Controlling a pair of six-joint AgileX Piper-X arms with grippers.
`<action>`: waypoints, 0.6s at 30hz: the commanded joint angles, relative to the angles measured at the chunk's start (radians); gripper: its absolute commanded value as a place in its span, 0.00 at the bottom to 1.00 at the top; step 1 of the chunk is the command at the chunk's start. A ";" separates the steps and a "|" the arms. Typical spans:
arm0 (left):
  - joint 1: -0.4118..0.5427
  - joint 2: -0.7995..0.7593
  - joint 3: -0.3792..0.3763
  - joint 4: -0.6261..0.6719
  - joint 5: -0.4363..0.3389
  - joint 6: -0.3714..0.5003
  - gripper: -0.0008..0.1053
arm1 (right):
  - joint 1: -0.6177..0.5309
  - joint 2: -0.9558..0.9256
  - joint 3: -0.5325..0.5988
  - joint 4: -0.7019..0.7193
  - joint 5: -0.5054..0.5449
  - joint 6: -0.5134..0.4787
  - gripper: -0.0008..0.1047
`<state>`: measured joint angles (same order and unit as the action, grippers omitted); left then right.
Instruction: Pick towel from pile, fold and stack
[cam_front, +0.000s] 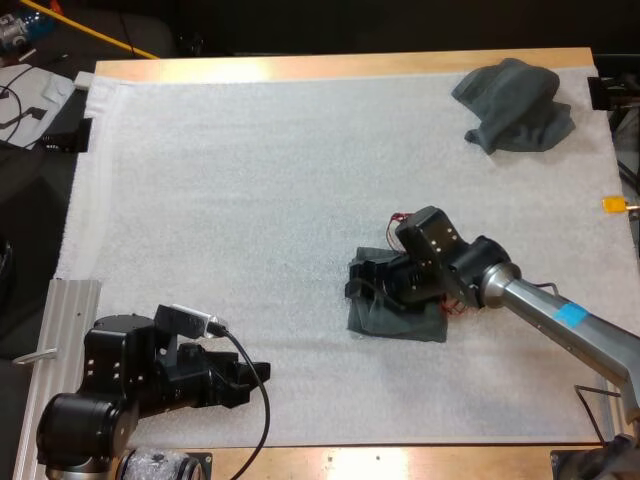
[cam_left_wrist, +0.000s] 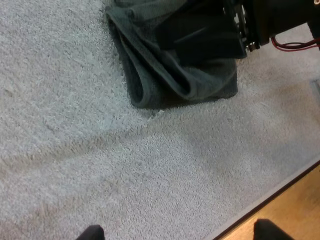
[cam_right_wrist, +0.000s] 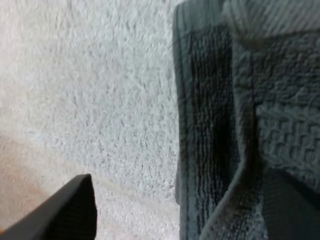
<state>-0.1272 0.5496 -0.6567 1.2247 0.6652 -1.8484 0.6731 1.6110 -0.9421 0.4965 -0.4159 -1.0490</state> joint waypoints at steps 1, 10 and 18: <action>-0.002 -0.003 -0.005 -0.001 0.003 0.000 0.56 | 0.008 -0.014 -0.006 0.002 -0.002 0.007 0.63; -0.003 -0.003 -0.006 -0.002 0.002 -0.001 0.56 | 0.104 0.009 -0.004 -0.018 0.023 0.051 0.63; -0.002 -0.004 -0.006 0.002 0.001 0.001 0.56 | 0.147 0.049 -0.004 -0.042 0.023 0.070 0.63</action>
<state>-0.1272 0.5496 -0.6567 1.2247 0.6652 -1.8484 0.8109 1.6582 -0.9421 0.4621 -0.3929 -0.9815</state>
